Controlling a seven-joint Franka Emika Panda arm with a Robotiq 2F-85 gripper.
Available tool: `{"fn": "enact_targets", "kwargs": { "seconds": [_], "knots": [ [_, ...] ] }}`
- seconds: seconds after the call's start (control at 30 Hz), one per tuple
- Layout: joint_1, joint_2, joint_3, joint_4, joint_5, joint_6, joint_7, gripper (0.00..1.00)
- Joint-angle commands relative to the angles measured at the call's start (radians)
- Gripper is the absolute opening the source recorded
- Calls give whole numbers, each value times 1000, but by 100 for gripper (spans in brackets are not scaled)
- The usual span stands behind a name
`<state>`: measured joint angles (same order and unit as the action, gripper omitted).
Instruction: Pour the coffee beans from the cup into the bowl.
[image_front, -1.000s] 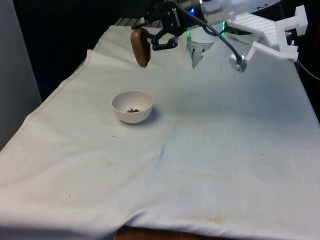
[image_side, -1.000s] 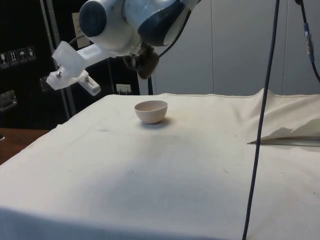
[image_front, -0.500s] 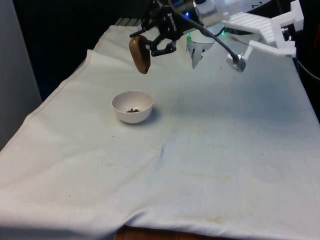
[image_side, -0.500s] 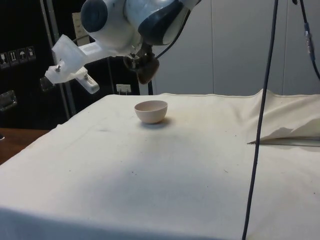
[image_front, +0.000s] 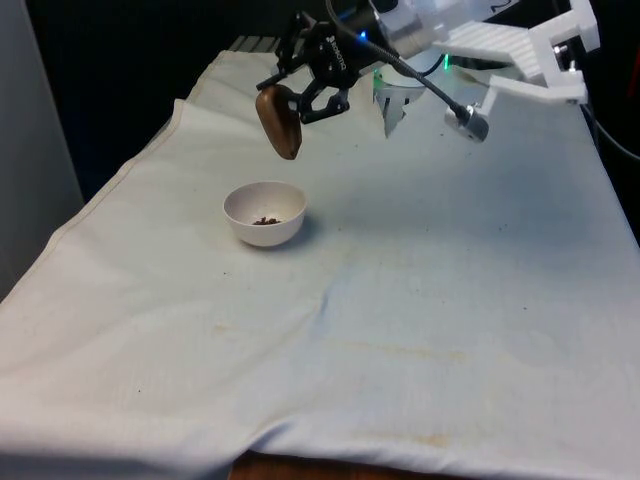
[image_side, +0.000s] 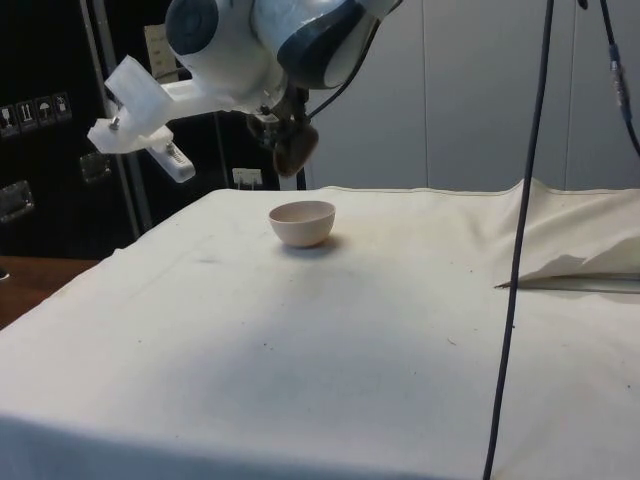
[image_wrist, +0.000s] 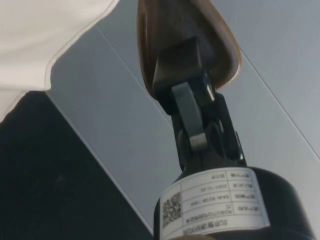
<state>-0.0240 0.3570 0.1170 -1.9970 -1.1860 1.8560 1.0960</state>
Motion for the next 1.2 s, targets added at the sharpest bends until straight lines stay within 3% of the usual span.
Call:
{"fn": "enact_targets", "kwargs": {
  "seconds": [0.0,0.07,0.23,0.27,0.3,0.53,0.57,0.6,0.87,0.9,0.93,1.07,1.13,1.17],
  "knots": [
    [0,0,-2,0,4,6,0,1],
    [-9,-5,-4,-6,18,40,-7,1],
    [-10,-5,-19,-8,37,76,-8,1],
    [-1,0,-22,-2,27,56,0,1],
    [-10,-4,-21,-8,40,82,-8,1],
    [-11,-4,-40,-10,66,128,-11,1],
    [-2,0,-44,-5,58,109,-2,1],
    [-11,-4,-43,-10,69,134,-11,1],
    [-12,-3,-67,-14,101,190,-16,1],
    [-3,0,-69,-9,90,167,-7,1],
    [-12,-2,-69,-14,104,197,-17,1],
    [-13,-2,-82,-17,121,228,-20,1],
    [-12,-2,-88,-18,128,240,-21,1],
    [-3,0,-91,-14,117,219,-10,1]
  ]
}}
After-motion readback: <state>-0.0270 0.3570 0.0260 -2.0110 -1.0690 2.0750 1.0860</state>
